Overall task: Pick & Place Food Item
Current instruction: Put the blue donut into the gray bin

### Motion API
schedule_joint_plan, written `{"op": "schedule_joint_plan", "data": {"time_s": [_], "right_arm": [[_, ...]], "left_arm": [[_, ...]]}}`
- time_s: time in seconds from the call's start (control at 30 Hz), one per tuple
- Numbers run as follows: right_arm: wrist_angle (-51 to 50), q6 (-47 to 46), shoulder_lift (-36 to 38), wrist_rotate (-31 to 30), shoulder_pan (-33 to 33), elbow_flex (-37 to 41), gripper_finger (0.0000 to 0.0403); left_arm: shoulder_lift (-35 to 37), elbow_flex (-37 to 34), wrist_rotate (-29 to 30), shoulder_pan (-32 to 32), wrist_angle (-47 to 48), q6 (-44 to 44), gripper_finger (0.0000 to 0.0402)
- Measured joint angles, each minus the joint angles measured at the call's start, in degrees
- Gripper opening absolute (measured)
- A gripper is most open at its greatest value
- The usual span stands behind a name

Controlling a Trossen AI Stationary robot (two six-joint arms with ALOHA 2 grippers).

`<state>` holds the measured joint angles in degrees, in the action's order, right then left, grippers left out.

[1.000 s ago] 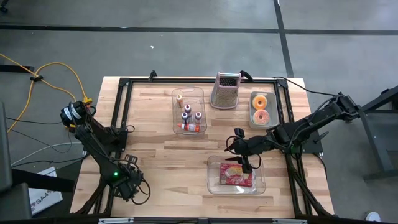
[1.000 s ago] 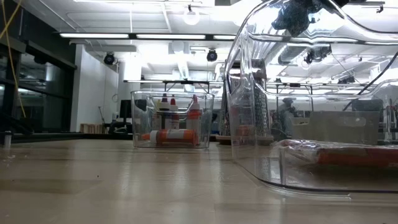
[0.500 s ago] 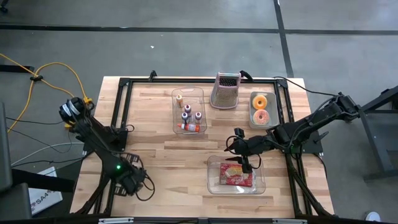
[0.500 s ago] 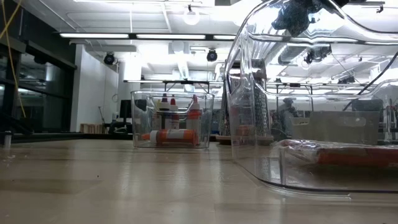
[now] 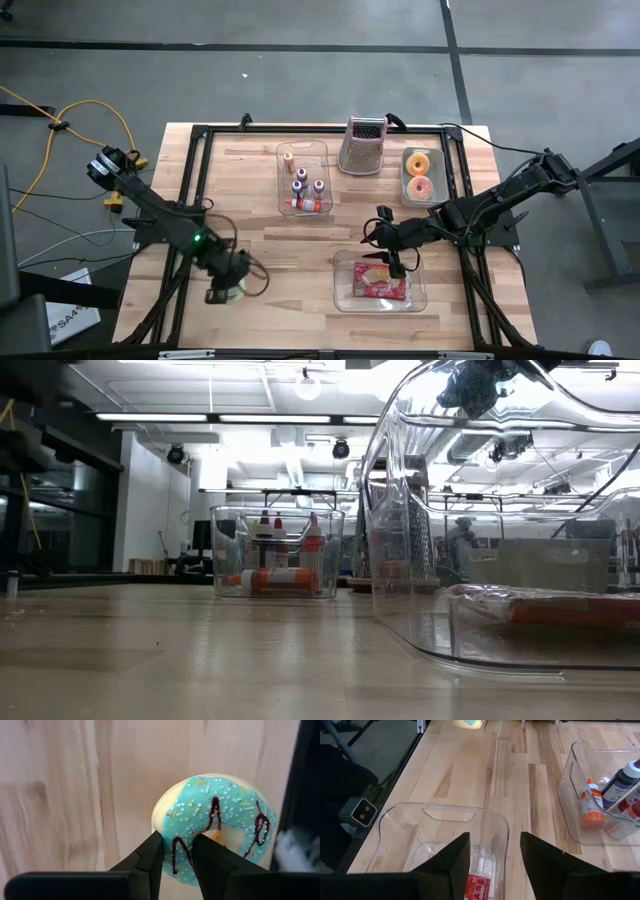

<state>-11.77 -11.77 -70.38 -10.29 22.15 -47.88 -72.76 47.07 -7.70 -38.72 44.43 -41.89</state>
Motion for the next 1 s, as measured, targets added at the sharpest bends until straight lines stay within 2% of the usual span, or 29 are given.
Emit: {"op": "schedule_joint_plan", "data": {"time_s": [0.47,0.77,1.0], "right_arm": [[0.02,0.0,0.01,0.01,0.0,0.0,0.0162],[0.02,0.0,-0.01,0.0,0.0,0.0,0.0162],[0.17,0.0,-0.01,-0.01,0.0,0.02,0.0162]], "left_arm": [[0.69,0.02,-2.44,23.67,-17.3,0.04,0.009],[0.54,0.04,-2.91,31.8,-30.25,3.54,0.009],[-3.71,2.12,-4.4,37.14,-35.66,3.46,0.009]]}}
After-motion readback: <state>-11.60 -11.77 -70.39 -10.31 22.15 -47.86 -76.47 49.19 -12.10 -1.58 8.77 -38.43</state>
